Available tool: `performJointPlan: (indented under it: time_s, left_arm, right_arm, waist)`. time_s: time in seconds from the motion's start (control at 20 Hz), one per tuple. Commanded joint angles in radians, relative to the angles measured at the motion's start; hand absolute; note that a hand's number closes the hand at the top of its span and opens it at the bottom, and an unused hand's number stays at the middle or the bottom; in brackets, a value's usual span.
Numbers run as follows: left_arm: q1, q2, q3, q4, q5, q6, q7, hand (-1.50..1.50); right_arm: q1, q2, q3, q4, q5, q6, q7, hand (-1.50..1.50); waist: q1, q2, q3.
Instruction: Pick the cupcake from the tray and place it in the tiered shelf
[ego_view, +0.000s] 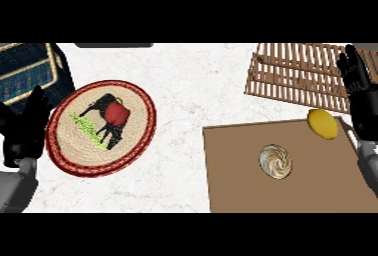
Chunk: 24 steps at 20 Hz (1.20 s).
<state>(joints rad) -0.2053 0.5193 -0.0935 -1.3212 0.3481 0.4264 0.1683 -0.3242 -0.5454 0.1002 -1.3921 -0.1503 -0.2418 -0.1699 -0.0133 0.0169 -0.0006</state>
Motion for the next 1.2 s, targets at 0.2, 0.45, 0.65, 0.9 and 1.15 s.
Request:
performJointPlan:
  time_s: [0.2,0.45,0.65,0.9,1.15]
  left_arm:
    - [-0.07,-0.063,-0.146,-0.057,-0.097,-0.119,-0.14,0.0]
    - [-0.045,-0.103,-0.206,-0.101,-0.104,-0.128,-0.148,0.0]
    - [-0.003,-0.129,-0.25,-0.115,-0.118,-0.166,-0.182,0.0]
    - [0.035,-0.139,-0.255,-0.124,-0.156,-0.171,-0.208,0.0]
    - [0.026,-0.193,-0.288,-0.105,-0.208,-0.126,-0.204,0.0]
  right_arm:
    - [0.019,-0.004,-0.04,0.012,-0.223,0.253,0.124,-1.5]
    - [0.113,-0.119,-0.031,0.118,0.073,-0.009,0.115,1.5]
    - [0.212,0.122,-0.152,0.201,-0.018,-0.192,-0.097,-1.5]
    - [0.221,0.156,-0.28,0.183,-0.214,0.012,-0.274,-1.5]
    - [0.32,0.022,-0.103,-0.025,-0.131,0.166,-0.054,-1.5]
  waist:
    - [-0.01,-0.015,0.0]
    - [-0.031,-0.002,-0.012]
    - [0.002,-0.014,0.003]
    - [0.014,-0.018,0.002]
    - [0.006,-0.023,-0.001]
